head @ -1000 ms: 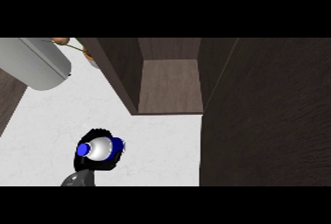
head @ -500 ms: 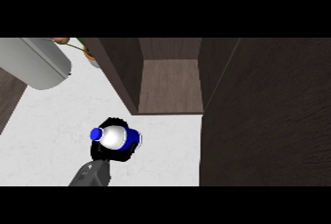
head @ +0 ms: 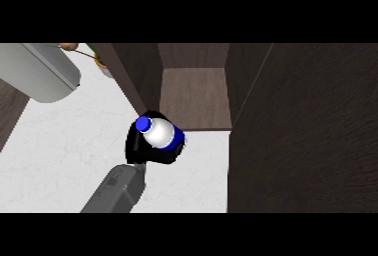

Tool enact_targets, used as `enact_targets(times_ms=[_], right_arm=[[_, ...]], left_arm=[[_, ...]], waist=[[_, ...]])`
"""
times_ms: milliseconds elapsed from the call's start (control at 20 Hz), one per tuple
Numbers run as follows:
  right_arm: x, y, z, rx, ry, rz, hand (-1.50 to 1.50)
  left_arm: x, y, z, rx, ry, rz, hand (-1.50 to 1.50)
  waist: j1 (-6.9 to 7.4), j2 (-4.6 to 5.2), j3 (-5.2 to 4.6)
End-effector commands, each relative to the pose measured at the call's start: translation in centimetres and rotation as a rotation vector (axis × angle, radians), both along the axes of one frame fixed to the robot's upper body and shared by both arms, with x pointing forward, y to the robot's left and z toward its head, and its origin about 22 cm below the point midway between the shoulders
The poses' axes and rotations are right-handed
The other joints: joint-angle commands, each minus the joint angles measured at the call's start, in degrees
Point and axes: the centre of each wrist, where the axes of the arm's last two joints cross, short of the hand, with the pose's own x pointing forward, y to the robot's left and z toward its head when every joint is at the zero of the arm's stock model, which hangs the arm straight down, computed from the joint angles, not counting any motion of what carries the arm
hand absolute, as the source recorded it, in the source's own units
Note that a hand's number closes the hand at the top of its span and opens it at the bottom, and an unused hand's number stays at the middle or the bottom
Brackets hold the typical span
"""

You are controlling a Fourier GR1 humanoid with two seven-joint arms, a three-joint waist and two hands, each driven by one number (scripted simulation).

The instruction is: Pick up the bottled water, place it into the cabinet and close the cabinet

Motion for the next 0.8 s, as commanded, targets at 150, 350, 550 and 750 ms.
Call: enact_targets(times_ms=[150,350,550,750], right_arm=[[0.0,-0.7,2.1,0.022,-0.068,-0.019,-1.50],[0.8,-0.8,0.9,0.029,-0.049,-0.006,-1.50],[-0.4,-2.3,1.1,-0.001,-0.053,0.000,-1.50],[0.3,-1.3,1.2,0.005,-0.080,0.002,-1.50]], left_arm=[[2.1,-5.2,5.7,0.061,-0.009,0.002,1.50],[2.6,-7.5,6.8,0.171,-0.010,0.033,1.50],[6.3,-7.6,9.1,0.218,0.027,0.069,1.50],[8.5,-7.5,10.1,0.207,0.089,0.115,1.50]], waist=[[-0.45,0.34,-0.04],[-0.65,0.49,-0.04],[-1.32,0.54,-0.03],[-2.12,0.94,-0.07]])
